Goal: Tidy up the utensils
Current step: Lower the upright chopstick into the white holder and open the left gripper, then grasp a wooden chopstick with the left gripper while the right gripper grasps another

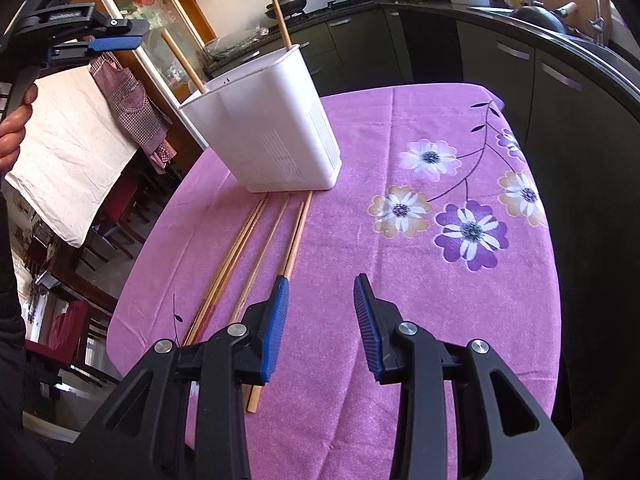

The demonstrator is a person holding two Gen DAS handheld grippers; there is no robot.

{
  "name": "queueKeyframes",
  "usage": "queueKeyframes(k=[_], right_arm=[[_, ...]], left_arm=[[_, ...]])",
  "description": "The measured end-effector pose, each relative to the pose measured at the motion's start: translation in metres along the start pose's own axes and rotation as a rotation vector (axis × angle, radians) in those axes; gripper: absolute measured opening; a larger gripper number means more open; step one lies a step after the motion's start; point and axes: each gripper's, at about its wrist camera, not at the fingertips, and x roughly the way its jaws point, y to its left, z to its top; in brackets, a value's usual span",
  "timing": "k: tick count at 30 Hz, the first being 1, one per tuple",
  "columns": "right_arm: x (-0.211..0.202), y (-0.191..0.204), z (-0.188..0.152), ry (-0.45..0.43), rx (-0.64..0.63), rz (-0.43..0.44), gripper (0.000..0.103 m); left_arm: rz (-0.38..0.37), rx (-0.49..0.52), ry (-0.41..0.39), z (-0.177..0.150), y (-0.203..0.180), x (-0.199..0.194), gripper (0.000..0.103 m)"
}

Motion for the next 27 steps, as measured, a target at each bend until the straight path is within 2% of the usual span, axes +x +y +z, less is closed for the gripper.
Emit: queueKeyframes(k=[2, 4, 8, 11, 16, 20, 27], right_arm=[[0.011, 0.006, 0.005, 0.019, -0.014, -0.007, 0.034], [0.02, 0.008, 0.008, 0.034, -0.018, -0.016, 0.034], [0.035, 0.011, 0.013, 0.066, -0.024, -0.033, 0.034], [0.039, 0.012, 0.012, 0.081, -0.027, -0.045, 0.034], [0.039, 0.011, 0.008, 0.094, -0.029, -0.058, 0.034], [0.038, 0.002, 0.008, 0.099, -0.016, -0.066, 0.034], [0.051, -0.002, 0.01, 0.124, -0.014, -0.07, 0.034]], left_arm=[[-0.017, 0.016, 0.023, -0.021, 0.002, -0.001, 0.029], [-0.032, 0.012, 0.079, -0.048, 0.007, 0.012, 0.028], [-0.072, -0.002, 0.257, -0.106, 0.008, 0.076, 0.028], [-0.115, -0.035, 0.371, -0.131, 0.008, 0.129, 0.028], [-0.113, -0.063, 0.446, -0.142, 0.007, 0.179, 0.025], [-0.108, -0.056, 0.467, -0.142, 0.005, 0.191, 0.025], [-0.04, -0.018, 0.5, -0.145, -0.001, 0.202, 0.025]])
